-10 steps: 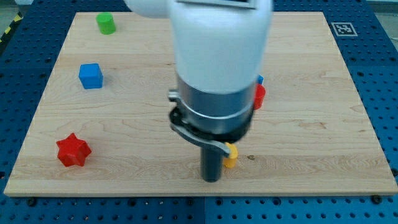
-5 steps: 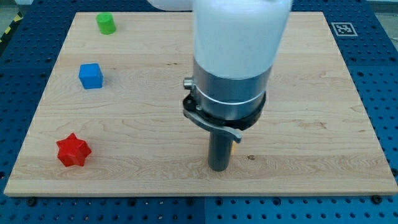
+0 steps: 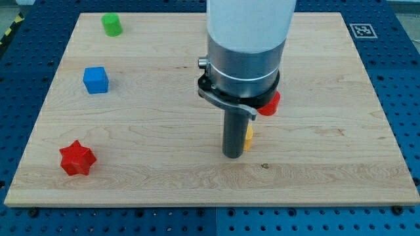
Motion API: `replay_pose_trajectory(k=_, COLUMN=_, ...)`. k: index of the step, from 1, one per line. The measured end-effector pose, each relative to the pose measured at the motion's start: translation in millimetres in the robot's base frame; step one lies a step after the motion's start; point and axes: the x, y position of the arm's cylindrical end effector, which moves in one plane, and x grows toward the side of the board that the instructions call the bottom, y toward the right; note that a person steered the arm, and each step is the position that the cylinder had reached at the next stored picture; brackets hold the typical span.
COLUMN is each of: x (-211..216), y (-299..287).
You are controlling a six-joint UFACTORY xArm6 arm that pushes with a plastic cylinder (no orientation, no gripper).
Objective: Slide the yellow heart diagonally top right to the red star
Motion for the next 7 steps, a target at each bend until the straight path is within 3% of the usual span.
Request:
replay_pose_trajectory(k=3, x=-38.3, y=59.9)
replay_pose_trajectory(k=5, x=-40.4, y=60.4)
replay_pose_trajectory(k=6, x=-11.0, y=23.5)
replay_pose_trajectory(k=7, x=31.7, y=-60.7)
